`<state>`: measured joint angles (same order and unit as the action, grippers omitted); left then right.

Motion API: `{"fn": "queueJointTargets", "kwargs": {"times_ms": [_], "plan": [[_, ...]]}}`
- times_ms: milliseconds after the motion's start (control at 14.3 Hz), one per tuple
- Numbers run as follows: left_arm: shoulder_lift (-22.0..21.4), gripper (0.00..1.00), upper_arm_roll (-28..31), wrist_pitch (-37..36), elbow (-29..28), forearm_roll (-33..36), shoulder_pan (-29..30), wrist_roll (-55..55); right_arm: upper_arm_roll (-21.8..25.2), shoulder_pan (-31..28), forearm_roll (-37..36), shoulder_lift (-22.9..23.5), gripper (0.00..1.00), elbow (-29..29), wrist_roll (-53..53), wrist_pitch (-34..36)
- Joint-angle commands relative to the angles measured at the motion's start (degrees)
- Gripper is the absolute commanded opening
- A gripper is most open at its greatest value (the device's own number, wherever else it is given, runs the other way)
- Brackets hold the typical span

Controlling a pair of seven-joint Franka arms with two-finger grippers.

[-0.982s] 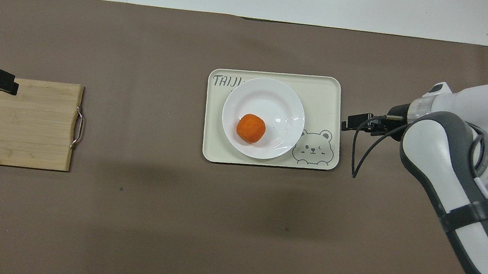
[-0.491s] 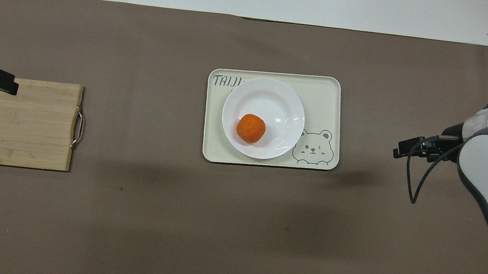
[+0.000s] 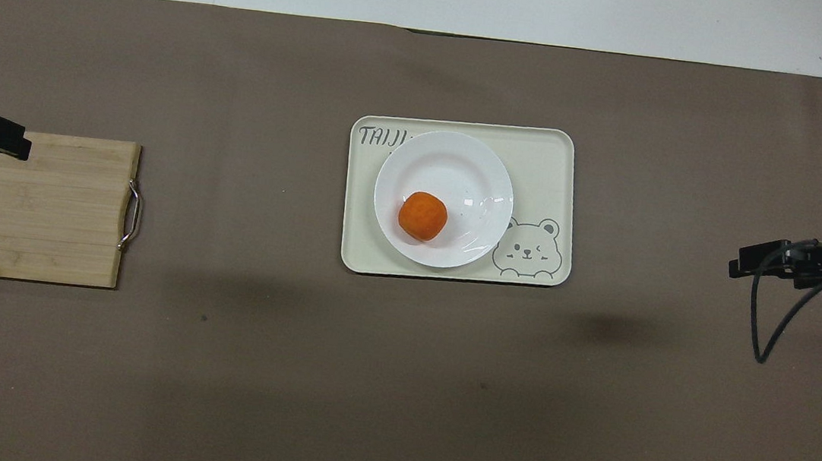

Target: Place orange and plate with both arms

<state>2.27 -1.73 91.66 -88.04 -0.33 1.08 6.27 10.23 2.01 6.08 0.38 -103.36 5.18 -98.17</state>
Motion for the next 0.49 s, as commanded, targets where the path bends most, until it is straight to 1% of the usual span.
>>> {"fn": "queueJointTargets", "kwargs": {"times_ms": [0, 140, 421], "plan": [[-0.9, 1.00, -0.2, -0.5, -0.7, 0.9, 0.3, 0.8, -0.9, 0.3, -1.9, -0.4, 1.00, 7.4, -4.3, 7.1], [-0.9, 1.00, -0.2, -0.5, -0.7, 0.9, 0.3, 0.8, -1.1, 0.3, -1.9, -0.4, 1.00, 12.4, -6.5, 12.4], [-0.9, 1.00, -0.2, -0.5, -0.7, 0.9, 0.3, 0.8, -1.9, 0.3, -3.4, -0.9, 1.00, 19.7, -7.5, 19.2]]}}
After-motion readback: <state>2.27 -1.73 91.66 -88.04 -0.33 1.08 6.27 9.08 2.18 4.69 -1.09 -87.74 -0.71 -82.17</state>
